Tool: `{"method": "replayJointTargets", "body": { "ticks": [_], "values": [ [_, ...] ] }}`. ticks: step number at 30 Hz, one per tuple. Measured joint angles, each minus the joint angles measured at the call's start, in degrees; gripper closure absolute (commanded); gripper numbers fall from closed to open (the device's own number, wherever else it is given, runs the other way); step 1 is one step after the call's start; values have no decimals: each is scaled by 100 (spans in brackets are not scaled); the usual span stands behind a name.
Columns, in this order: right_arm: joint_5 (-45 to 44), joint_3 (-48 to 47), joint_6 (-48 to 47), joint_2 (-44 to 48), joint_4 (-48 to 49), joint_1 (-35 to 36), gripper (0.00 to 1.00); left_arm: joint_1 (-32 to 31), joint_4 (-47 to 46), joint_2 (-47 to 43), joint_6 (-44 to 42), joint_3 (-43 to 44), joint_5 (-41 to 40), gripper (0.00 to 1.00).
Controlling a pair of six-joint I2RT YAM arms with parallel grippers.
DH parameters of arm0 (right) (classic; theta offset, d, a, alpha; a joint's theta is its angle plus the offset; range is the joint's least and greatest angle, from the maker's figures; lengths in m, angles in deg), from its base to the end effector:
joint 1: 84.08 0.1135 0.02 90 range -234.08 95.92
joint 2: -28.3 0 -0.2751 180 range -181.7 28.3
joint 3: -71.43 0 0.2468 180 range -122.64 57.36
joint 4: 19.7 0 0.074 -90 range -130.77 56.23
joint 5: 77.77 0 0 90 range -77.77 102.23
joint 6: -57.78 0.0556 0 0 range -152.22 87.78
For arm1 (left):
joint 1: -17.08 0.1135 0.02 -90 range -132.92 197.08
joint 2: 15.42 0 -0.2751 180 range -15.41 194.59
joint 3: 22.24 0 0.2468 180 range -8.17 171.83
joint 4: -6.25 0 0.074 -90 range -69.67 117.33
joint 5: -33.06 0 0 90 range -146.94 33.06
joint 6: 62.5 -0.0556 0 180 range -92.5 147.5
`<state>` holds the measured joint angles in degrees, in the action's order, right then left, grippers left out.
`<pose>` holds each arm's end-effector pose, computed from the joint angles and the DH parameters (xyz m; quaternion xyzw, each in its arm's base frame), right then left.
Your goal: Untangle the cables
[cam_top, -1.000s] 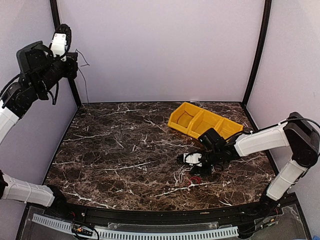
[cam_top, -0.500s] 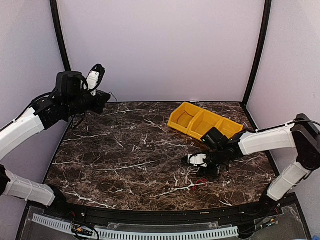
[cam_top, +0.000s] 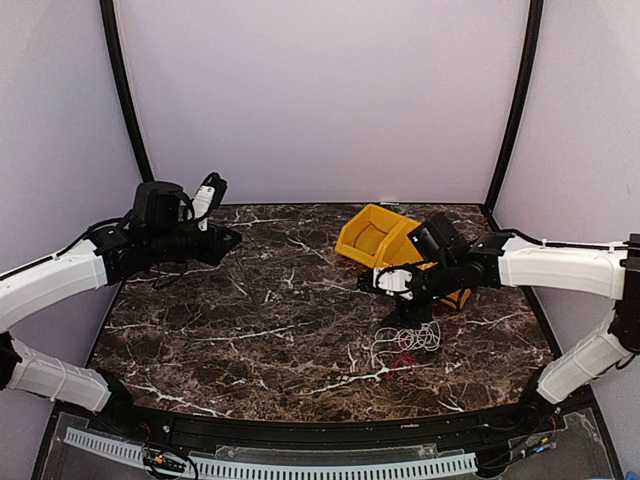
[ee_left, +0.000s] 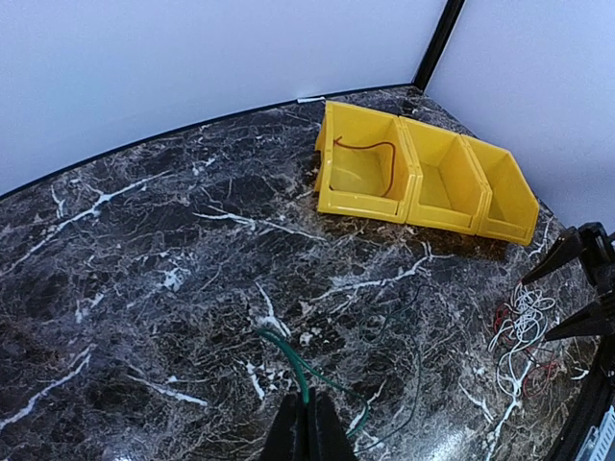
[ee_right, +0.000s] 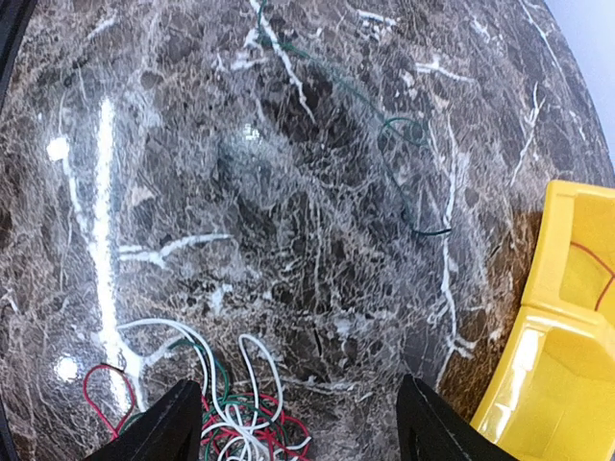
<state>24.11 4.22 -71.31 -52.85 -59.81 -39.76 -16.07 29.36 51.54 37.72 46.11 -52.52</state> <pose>0.2013 0.2126 0.2219 -0.6533 0.6851 0.1123 0.3021 0.2315 -0.1563 0.3247 0.1856 0.8062 -0.2369 0.5093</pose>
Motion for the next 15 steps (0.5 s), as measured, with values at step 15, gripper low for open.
{"method": "replayJointTargets", "body": {
  "ticks": [15],
  "values": [
    [573, -1915, -385, -1165, -402, 33, 47, 0, -614, 619, 619, -800, 483, 64]
  ]
}}
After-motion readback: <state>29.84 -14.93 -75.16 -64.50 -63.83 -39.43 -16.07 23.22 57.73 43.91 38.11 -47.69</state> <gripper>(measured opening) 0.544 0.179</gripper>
